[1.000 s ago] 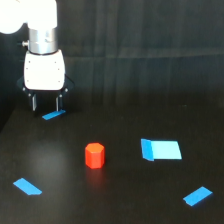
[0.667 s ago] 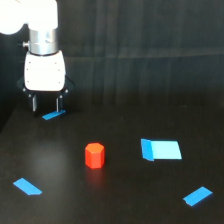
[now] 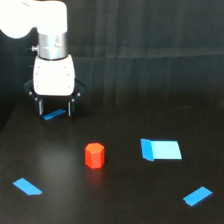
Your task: Pick up the red object from the table
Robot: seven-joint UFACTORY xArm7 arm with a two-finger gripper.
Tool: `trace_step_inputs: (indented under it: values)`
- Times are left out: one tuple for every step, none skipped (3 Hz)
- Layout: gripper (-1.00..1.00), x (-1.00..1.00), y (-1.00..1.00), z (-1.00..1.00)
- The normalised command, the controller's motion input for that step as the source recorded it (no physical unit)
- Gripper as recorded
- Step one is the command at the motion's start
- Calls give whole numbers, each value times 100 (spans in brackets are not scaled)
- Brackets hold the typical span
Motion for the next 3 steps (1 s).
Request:
trace_step_inputs:
  values:
    - [100,86,-81,-2]
    - [100,67,-77,-29]
    - [95,66,-81,6]
